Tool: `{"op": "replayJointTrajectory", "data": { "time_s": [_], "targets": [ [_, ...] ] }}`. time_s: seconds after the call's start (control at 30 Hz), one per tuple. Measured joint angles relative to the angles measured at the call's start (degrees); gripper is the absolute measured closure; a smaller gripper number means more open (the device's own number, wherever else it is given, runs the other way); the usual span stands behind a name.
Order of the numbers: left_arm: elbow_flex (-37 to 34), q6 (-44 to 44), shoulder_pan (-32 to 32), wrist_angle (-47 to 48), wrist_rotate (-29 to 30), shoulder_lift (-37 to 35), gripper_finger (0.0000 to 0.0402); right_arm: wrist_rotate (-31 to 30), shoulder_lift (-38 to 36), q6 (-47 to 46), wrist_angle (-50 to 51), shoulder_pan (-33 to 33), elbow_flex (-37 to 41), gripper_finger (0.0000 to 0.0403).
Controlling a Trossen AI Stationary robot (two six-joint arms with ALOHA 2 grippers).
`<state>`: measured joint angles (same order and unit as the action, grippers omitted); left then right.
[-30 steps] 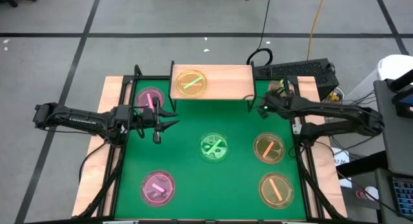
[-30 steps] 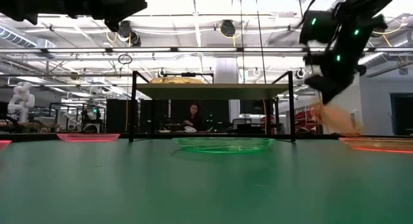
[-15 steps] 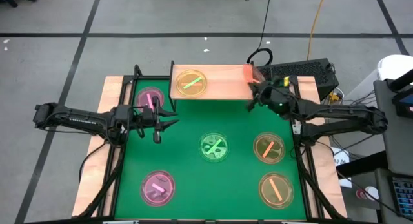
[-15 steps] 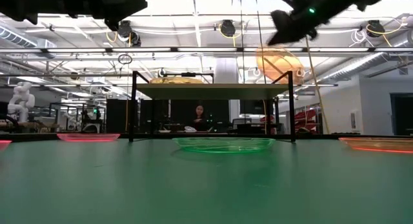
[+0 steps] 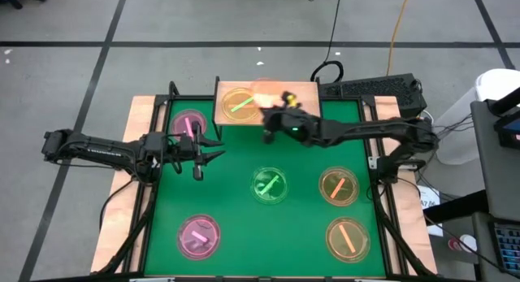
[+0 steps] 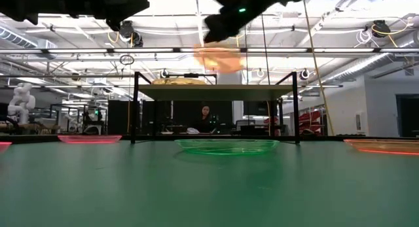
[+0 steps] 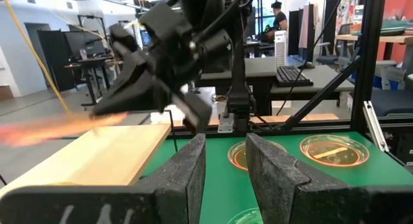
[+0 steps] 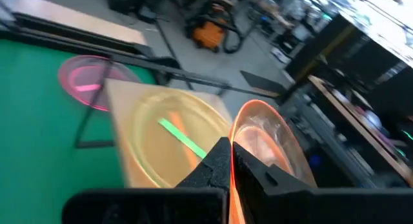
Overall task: Place and stack plates onto a shelf
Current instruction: Stack the orange plate on top of the green plate on the shelf
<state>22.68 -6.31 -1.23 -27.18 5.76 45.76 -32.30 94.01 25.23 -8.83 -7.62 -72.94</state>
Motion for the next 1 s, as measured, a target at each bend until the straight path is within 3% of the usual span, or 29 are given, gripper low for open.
{"op": "replayJointTrajectory", "data": {
  "time_s": [0.33, 0.7, 1.0],
  "targets": [
    [0.0, -0.5, 0.0, -0.2, 2.8, 0.0, 0.0284, 7.0, 13.9, 4.2, -0.8, -0.5, -11.0, 0.0403],
    [0.0, -0.6, 0.0, -0.1, 2.8, 0.0, 0.0284, 7.1, 16.5, 5.5, -5.1, -0.5, -11.1, 0.04],
    [0.0, -0.5, 0.0, -0.1, 2.8, 0.0, 0.0284, 7.0, 16.5, 5.4, -4.6, -0.5, -11.1, 0.0328]
  ]
}}
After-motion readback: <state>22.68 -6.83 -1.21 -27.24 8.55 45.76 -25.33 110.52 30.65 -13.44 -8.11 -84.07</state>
